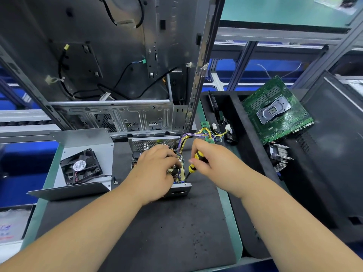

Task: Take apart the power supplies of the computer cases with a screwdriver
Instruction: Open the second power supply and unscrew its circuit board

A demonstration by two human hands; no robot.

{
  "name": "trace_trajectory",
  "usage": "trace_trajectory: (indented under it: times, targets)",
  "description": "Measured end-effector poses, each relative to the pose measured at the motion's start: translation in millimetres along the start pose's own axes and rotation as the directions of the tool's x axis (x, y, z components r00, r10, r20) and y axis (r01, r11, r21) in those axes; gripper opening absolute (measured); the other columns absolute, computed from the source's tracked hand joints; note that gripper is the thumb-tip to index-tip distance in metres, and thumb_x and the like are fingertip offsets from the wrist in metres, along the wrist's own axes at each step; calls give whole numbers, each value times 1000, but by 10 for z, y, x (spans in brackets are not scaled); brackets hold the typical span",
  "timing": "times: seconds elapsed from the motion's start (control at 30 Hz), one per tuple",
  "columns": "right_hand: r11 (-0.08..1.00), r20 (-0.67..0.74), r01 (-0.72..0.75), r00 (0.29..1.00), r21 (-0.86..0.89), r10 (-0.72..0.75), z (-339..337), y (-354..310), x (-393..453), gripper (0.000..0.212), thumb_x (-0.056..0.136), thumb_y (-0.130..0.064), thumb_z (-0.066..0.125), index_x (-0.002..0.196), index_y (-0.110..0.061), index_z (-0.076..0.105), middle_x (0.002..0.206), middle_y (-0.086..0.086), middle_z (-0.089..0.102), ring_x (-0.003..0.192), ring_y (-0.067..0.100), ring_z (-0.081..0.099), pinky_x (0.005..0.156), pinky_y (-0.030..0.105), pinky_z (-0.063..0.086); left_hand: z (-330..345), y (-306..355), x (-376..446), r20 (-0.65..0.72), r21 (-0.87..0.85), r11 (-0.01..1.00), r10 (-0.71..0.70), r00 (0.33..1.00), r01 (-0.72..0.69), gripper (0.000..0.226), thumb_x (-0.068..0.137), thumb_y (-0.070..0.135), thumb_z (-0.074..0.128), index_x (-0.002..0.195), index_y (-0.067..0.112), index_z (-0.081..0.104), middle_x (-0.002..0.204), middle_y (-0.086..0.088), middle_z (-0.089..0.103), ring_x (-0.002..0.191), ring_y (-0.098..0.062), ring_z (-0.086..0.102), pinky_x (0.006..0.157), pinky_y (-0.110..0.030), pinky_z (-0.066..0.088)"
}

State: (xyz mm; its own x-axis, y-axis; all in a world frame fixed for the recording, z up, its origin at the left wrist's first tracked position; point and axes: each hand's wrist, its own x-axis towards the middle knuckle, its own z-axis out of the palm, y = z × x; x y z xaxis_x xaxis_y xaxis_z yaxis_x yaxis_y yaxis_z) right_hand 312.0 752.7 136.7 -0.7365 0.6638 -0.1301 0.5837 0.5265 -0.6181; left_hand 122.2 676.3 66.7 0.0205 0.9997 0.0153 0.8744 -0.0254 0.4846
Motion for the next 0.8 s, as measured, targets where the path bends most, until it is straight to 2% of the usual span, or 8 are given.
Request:
trace_trajectory:
  times: [0.17,0.37,0.47,0.53,0.6,0.7,0.73,0.8]
  targets:
    - [997,61,61,996,-53,-58,-31,-23,11,14,100,-24,56,92,-25,45,62,-4,41,59,12,36,52,25,27,-9,17,-3,-7,-9,1000,5,1000,-5,46,77,7,56,116,29,68,129,17,52,138,-12,26,111,-31,17]
    - [991,173,112,980,-79,-97,-129,-21,64,11,99,-21,57,95,-23,47,85,4,56,79,23,49,75,39,43,-10,32,-1,-12,-8,1000,11,1000,-11,47,75,7,55,114,28,69,126,17,53,135,-11,30,110,-31,20]
    - [988,229,125,968,-91,-102,-203,-33,81,14,98,-20,58,94,-26,46,88,0,57,81,19,50,76,37,43,-15,27,0,-18,-9,1000,12,1000,-12,47,74,8,54,112,29,70,124,18,54,131,-10,32,107,-30,21]
    - [987,221,128,970,-101,-103,-218,-41,100,12,98,-22,58,94,-26,47,83,-5,54,76,13,47,71,36,40,-20,21,1,-27,-14,1000,6,1000,-7,47,72,13,49,112,28,70,123,17,54,130,-10,32,107,-30,22]
    - [981,169,100,983,-165,-72,-189,-55,104,13,99,-36,55,96,-28,46,76,-9,51,71,8,45,66,35,37,-7,18,-6,-34,-15,1000,13,999,-14,49,71,17,46,112,26,70,124,16,55,130,-11,33,107,-31,23]
    - [915,36,4,999,-404,11,-116,-107,98,40,93,-66,45,104,-28,48,74,-7,54,72,16,47,62,33,36,1,13,-7,-35,1,1000,19,999,-19,46,73,11,54,115,21,68,125,13,56,132,-14,34,109,-34,23]
    - [899,14,-18,1000,-438,26,-88,-126,101,41,94,-65,44,105,-26,47,74,-6,54,75,19,47,61,34,35,1,15,-10,-41,-3,1000,18,999,-18,46,73,12,53,114,21,69,124,12,57,131,-15,35,108,-34,24]
    - [923,22,-27,999,-384,39,-45,-145,103,30,100,-51,48,100,-22,42,72,-5,47,75,23,45,61,36,34,-2,28,-12,-55,-17,1000,22,998,-23,46,70,14,48,109,21,71,121,11,59,128,-16,38,105,-32,25]
